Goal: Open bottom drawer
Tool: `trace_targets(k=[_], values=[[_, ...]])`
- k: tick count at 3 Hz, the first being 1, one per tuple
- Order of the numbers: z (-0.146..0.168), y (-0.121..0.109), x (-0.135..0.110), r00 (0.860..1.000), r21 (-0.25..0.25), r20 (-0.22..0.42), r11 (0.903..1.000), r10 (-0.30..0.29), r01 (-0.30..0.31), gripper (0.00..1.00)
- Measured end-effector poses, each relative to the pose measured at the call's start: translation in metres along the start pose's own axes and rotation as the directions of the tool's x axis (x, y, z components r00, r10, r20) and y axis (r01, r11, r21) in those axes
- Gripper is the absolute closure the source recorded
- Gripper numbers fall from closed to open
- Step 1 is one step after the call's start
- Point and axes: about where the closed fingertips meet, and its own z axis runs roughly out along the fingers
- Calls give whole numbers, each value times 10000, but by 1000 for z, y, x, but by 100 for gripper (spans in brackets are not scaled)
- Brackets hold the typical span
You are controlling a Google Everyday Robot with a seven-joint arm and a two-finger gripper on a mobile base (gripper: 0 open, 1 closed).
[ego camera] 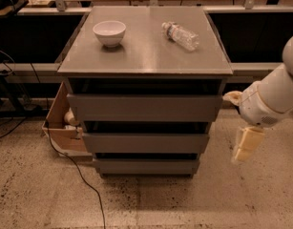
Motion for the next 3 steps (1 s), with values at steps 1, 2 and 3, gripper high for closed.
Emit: trace_targets(k=[1, 2, 3], values=[[79, 21, 26, 9999, -938, 148, 9956, -50, 63, 0], [131, 47, 42, 9998, -1862, 81, 9824, 157, -140, 0], [131, 47, 42, 9998, -1862, 81, 9824, 157, -139, 0]])
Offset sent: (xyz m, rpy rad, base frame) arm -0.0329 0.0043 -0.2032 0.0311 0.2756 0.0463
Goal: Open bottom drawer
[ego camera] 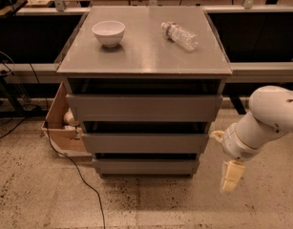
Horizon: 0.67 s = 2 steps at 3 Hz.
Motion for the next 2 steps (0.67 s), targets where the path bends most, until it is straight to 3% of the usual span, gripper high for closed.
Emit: trace_targets(k=[1, 2], values=[[22, -2, 2, 10000, 73, 12, 9999, 92, -92, 0], [70, -7, 15, 9992, 148, 125, 9992, 374, -376, 0]])
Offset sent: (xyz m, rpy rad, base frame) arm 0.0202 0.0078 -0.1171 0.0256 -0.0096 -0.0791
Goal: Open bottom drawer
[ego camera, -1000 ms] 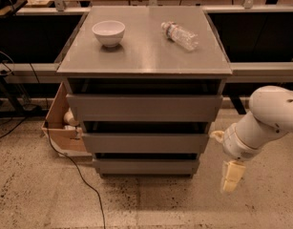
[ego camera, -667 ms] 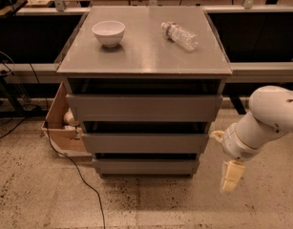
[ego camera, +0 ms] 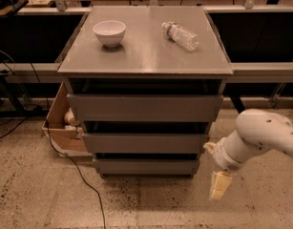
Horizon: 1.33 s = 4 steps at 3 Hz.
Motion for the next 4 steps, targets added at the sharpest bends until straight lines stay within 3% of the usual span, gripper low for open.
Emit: trace_targets(k=[2, 4], values=[[67, -7, 20, 9993, 40, 381, 10000, -16, 15, 0], [140, -25, 35, 9904, 45, 1153, 9970, -769, 769, 0]])
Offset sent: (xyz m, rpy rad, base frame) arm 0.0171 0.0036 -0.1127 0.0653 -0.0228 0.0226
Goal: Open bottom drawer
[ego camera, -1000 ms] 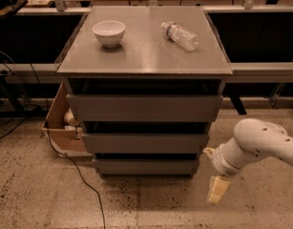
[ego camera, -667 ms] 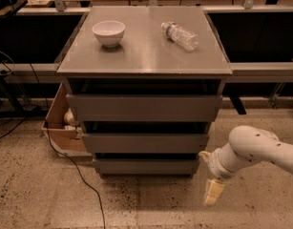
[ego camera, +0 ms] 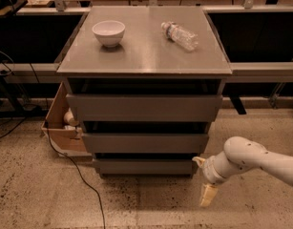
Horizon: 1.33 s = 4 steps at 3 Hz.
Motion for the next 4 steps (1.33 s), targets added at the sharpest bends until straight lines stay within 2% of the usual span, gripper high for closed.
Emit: trace_targets(k=[1, 2, 4], values=[[34, -5, 12, 9988, -183, 488, 9998, -53, 63, 0], [33, -5, 12, 9988, -183, 479, 9998, -54, 62, 0], [79, -17, 20, 9928, 74, 1053, 9983, 566, -577, 0]])
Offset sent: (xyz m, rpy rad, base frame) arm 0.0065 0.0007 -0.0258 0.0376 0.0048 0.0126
